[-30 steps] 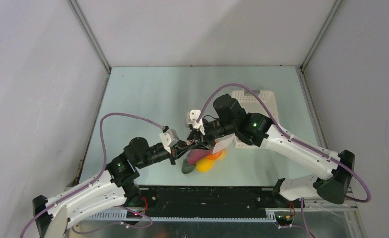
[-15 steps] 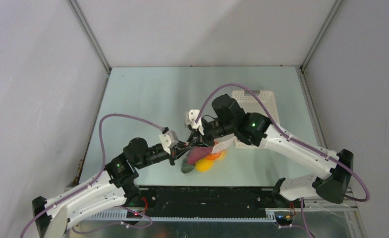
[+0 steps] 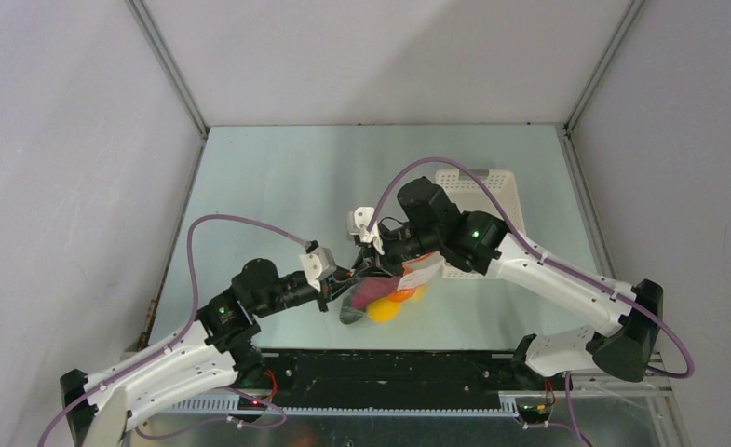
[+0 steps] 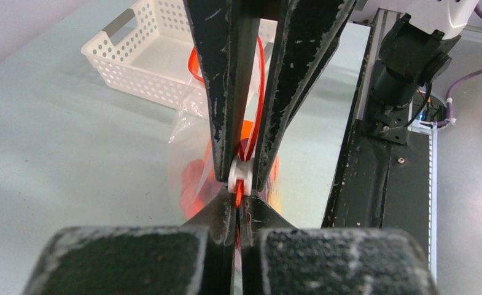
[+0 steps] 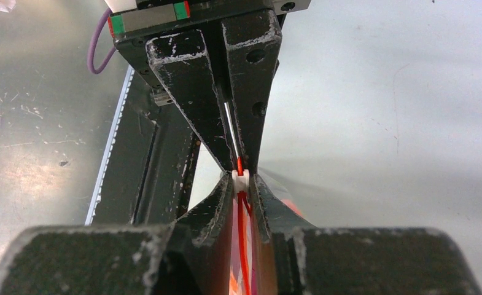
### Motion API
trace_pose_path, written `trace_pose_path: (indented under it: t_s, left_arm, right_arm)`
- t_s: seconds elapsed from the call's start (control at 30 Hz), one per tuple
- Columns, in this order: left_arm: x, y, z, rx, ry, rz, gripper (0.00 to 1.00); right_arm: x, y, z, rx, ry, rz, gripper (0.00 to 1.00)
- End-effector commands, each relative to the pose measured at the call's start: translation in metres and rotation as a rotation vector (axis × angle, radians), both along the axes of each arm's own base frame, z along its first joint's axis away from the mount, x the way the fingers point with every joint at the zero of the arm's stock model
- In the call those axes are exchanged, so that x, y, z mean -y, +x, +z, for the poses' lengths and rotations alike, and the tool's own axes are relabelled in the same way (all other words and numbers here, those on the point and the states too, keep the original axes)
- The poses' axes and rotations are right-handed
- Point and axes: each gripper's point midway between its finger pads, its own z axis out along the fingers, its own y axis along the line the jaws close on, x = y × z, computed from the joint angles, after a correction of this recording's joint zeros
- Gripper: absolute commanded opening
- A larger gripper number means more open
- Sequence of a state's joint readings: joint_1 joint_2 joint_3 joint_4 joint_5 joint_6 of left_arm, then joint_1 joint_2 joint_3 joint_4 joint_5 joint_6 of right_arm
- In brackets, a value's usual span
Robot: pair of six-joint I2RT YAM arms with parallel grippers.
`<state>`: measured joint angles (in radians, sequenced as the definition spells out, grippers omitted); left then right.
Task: Place the food in the zip-top bag and seal the zipper
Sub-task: Zip the zipper food storage bag at the center of the board.
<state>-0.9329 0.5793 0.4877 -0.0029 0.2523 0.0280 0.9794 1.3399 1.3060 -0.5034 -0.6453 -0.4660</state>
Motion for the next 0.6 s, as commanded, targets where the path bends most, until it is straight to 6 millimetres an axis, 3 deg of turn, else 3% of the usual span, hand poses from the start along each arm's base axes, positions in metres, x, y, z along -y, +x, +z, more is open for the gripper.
trace_pose_path:
  t_s: [0.0, 0.27, 0.57]
  left_arm:
    - [0.0037, -0.0058, 0.0339, 0.090, -0.077, -0.051, 0.00]
    - [0.0029, -0.0093, 0.0354, 0.104, -0.087, -0.066, 0.00]
    - [-0.0010, -0.0046, 0.0375, 0.111, -0.098, -0.029, 0.00]
  right_arm:
    - [-0.0112, -0.0076, 0.0128, 0.003, 0.038, 0.046, 0.19]
    - [-0.0163, -0.0046, 0.0082, -0.014, 0.023, 0.037, 0.27]
    - [-0.0133, -0.0075, 0.0062, -0.020, -0.004, 0.044, 0.00]
